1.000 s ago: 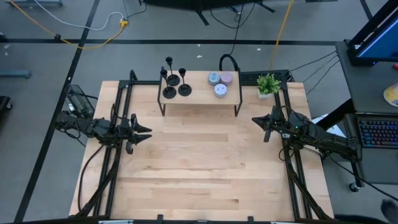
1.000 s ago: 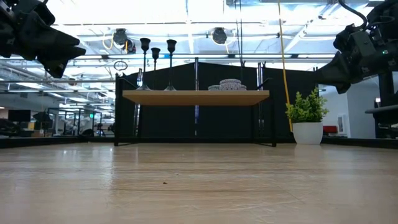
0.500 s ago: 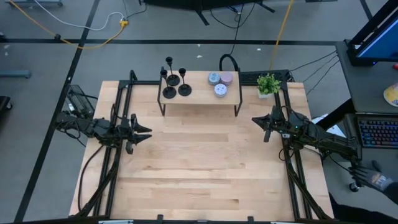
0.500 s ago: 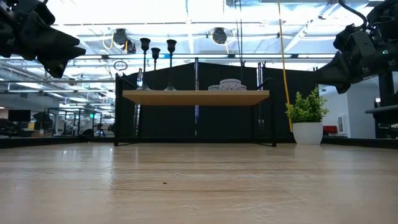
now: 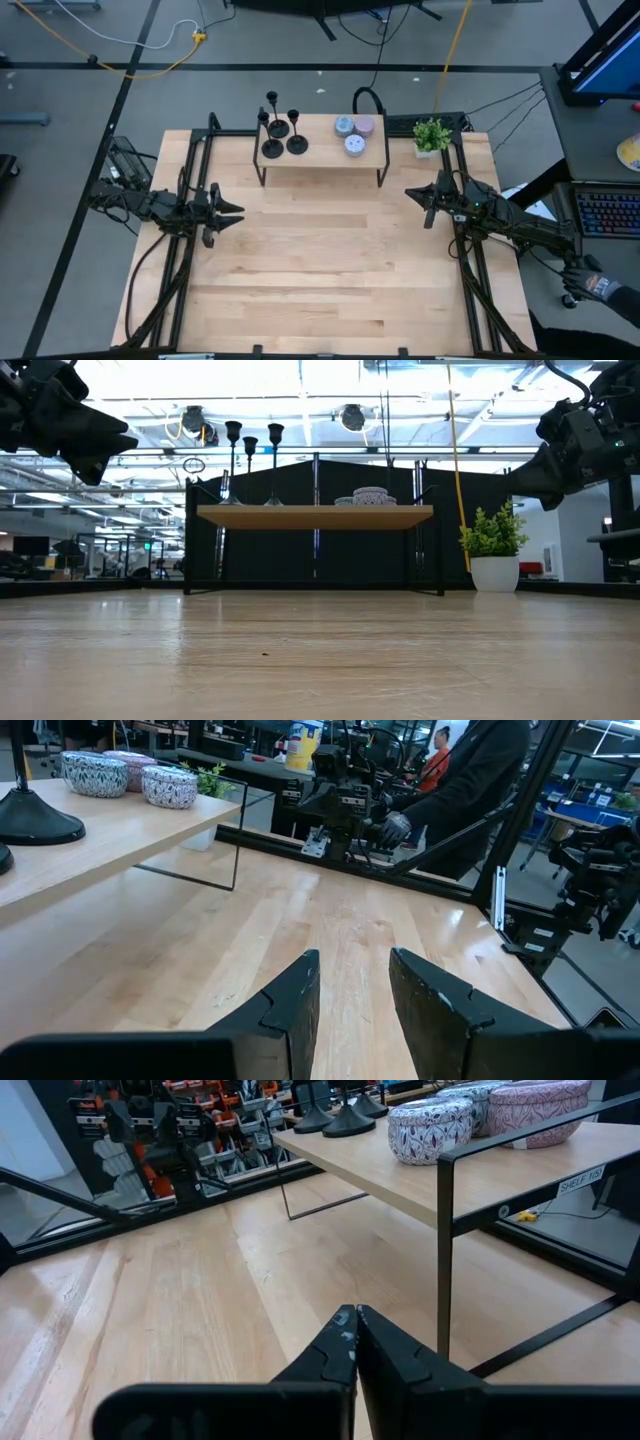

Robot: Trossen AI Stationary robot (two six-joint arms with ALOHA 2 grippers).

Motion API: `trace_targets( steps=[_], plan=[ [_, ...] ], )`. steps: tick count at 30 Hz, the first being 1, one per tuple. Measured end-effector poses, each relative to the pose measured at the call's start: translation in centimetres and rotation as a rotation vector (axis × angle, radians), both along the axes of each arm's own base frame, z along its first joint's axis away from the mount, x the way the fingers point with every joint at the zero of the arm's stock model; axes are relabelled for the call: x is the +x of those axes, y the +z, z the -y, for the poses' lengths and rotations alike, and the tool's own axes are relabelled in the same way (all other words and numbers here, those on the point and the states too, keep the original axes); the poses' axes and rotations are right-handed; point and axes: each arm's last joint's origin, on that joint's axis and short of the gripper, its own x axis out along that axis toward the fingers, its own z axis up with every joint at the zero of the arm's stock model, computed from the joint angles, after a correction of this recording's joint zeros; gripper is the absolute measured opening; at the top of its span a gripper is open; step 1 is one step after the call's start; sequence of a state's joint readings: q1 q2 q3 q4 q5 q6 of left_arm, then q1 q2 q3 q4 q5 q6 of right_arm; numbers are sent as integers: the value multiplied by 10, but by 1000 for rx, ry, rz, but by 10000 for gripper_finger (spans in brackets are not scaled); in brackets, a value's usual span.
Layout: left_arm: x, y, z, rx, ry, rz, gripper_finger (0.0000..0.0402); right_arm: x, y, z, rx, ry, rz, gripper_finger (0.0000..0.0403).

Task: Pick & Place candle stick holders
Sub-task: Return to Home Position

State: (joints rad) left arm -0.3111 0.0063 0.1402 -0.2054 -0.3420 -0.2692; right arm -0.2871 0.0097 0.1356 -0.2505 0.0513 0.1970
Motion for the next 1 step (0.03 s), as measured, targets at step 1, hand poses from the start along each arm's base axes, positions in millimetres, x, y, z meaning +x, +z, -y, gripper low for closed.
trace_targets(
  steps=[1],
  plan=[
    [0, 0, 0, 0, 0, 0, 129, 0, 0, 0, 0, 0, 0, 4]
  ],
)
